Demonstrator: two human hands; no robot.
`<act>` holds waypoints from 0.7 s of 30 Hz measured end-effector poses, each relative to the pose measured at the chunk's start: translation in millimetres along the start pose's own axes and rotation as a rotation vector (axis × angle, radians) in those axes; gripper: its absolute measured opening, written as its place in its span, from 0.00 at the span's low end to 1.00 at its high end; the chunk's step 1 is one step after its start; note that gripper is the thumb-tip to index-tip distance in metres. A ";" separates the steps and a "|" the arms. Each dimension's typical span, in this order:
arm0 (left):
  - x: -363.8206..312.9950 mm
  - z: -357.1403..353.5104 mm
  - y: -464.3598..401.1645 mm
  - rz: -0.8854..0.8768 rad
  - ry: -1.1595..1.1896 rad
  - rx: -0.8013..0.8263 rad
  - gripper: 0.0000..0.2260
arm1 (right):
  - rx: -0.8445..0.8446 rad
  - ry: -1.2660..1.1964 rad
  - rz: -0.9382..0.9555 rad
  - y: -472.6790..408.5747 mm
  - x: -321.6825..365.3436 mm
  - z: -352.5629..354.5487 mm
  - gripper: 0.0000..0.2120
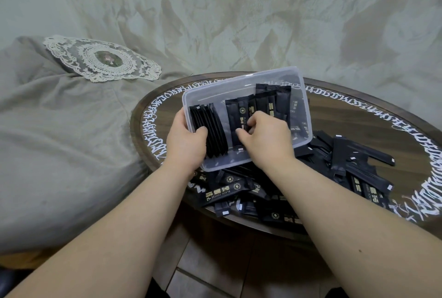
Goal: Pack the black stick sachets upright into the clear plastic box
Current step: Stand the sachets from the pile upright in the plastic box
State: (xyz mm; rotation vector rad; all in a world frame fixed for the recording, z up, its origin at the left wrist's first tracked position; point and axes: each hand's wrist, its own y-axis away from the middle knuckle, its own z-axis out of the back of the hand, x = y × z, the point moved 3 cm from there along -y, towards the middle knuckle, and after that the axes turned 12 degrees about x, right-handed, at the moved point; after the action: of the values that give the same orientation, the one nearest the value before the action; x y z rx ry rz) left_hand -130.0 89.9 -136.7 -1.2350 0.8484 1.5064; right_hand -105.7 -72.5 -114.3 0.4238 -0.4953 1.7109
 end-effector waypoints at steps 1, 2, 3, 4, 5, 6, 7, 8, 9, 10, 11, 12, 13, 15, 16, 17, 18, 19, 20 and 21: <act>0.4 1.4 -0.2 0.005 0.016 -0.005 0.20 | -0.002 0.025 -0.015 1.1 -2.4 3.6 0.14; 0.6 1.9 -0.4 0.010 0.025 -0.004 0.20 | 0.002 0.053 -0.026 2.1 -3.8 6.0 0.14; 0.4 1.7 0.1 0.011 0.027 0.001 0.20 | 0.011 0.079 -0.034 2.9 -4.0 7.3 0.15; -0.1 0.7 0.9 0.013 0.028 0.009 0.21 | 0.024 0.095 -0.041 3.1 -4.4 7.2 0.14; -0.4 -0.6 1.5 0.009 0.033 0.018 0.21 | 0.037 0.103 -0.050 3.2 -4.8 5.8 0.13; -0.9 -2.0 2.3 0.005 0.040 0.027 0.21 | 0.049 0.106 -0.063 3.1 -5.0 4.2 0.12; -1.4 -3.3 3.1 0.002 0.044 0.035 0.22 | 0.058 0.108 -0.074 2.8 -5.2 2.7 0.13; -1.8 -4.3 3.7 0.001 0.045 0.044 0.22 | 0.061 0.115 -0.080 2.2 -5.8 1.7 0.13; -1.7 -4.7 4.4 -0.003 0.046 0.050 0.22 | 0.062 0.124 -0.081 1.5 -5.7 1.2 0.14; -2.1 -4.9 5.2 -0.006 0.046 0.055 0.22 | 0.062 0.130 -0.080 1.1 -5.2 1.6 0.15; -2.1 -4.6 6.1 -0.013 0.040 0.059 0.22 | 0.063 0.128 -0.084 0.8 -4.5 2.1 0.17; -2.1 -4.5 6.6 -0.019 0.027 0.063 0.22 | 0.067 0.122 -0.090 0.3 -4.1 2.2 0.18; -2.2 -4.6 7.1 -0.027 0.012 0.069 0.23 | 0.072 0.117 -0.095 -0.1 -3.6 2.1 0.18; -3.2 -6.2 8.4 -0.037 -0.011 0.083 0.23 | 0.085 0.103 -0.105 -0.6 -2.8 0.2 0.18; -3.7 -7.6 8.8 -0.042 -0.017 0.090 0.23 | 0.089 0.096 -0.103 -0.6 -2.0 -0.5 0.17; -4.0 -8.9 9.1 -0.047 -0.022 0.095 0.23 | 0.092 0.092 -0.095 -0.5 -1.3 -1.1 0.16; -4.9 -10.0 9.5 -0.050 -0.026 0.096 0.23 | 0.091 0.092 -0.083 -0.5 -0.6 -1.6 0.15; -4.8 -10.5 9.2 -0.049 -0.031 0.094 0.23 | 0.091 0.097 -0.070 -0.4 0.2 -2.3 0.14; -4.8 -10.6 8.8 -0.047 -0.036 0.092 0.23 | 0.088 0.108 -0.059 -0.1 0.7 -2.8 0.14; -4.4 -10.1 8.3 -0.047 -0.038 0.089 0.23 | 0.081 0.122 -0.048 0.2 1.1 -2.9 0.14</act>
State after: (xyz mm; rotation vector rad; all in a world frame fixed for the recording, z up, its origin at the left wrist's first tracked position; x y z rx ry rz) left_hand -134.9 77.1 -135.5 -1.1497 0.8467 1.4353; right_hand -106.1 -70.0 -116.2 0.3840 -0.3258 1.7027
